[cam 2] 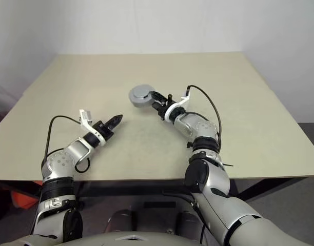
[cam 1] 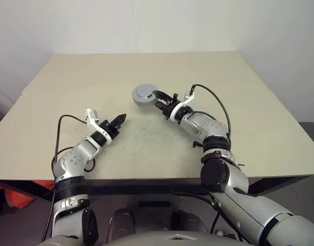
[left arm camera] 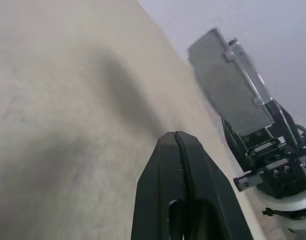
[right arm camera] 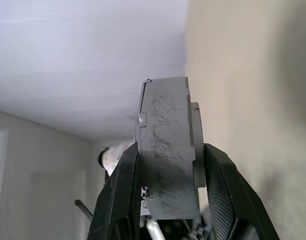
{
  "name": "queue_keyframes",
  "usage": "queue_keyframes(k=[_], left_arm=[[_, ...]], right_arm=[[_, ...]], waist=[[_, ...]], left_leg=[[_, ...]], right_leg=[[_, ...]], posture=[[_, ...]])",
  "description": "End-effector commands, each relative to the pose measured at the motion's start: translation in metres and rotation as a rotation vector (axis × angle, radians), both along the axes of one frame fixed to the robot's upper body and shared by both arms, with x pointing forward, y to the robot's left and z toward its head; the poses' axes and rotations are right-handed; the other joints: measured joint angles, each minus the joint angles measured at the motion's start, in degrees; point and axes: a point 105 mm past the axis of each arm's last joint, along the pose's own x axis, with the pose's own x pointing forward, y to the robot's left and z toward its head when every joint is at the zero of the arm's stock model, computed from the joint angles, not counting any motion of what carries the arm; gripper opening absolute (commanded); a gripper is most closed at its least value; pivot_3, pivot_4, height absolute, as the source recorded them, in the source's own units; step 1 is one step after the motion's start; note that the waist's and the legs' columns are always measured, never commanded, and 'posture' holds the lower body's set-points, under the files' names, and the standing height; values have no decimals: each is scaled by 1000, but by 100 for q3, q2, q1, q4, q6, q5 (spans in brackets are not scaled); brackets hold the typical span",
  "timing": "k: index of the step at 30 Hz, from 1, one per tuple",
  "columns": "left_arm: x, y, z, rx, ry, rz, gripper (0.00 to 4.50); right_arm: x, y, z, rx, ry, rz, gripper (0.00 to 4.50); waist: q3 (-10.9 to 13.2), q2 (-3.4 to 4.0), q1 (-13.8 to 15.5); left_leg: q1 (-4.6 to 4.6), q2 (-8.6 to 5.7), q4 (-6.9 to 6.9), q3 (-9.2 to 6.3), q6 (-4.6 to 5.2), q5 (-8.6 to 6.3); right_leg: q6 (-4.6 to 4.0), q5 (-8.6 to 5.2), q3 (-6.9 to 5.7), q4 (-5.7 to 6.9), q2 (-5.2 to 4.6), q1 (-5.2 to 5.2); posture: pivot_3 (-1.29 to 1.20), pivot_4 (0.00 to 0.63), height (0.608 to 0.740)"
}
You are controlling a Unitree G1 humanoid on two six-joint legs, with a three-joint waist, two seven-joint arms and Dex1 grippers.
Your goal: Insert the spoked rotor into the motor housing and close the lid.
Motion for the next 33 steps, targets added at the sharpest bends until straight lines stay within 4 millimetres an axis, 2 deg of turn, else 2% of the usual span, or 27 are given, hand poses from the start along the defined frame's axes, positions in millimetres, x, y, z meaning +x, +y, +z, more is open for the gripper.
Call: queue_keyframes(k=[1,11,20,24,33], left_arm=[[-6,10,22,-74,-74,10,931],[-12,0,38,-267,-92,-57,4444],[-3,-14,49,-436,-65,-122,4480],[5,-21,60,-464,-85,-150,4480],[26,-34,61,-439,-64,-182,4480]], right_arm=[[2,2,42,65,-126,10,1675],[-8,12,50,63,-154,101,1675],[-25,25,55,47,-201,202,1675],[-30,28,54,36,-216,224,1675],[-33,27,51,11,-231,225,1675]], waist=[[0,0,-2],[0,-1,5],[4,-7,13],[6,-10,23],[7,-12,39]], left_leg=[[0,0,1,0,0,0],[0,0,18,-2,-3,1],[5,1,55,-8,-13,6],[9,1,58,-15,-29,16],[1,-1,64,-21,-30,17]], right_leg=[[0,0,0,1,0,0],[1,1,0,21,0,0],[5,-2,4,69,-1,-1],[44,-24,4,80,-1,-1],[18,-5,4,82,-1,-2]], posture=[[0,0,740],[0,0,740],[0,0,740],[0,0,740],[0,0,740]])
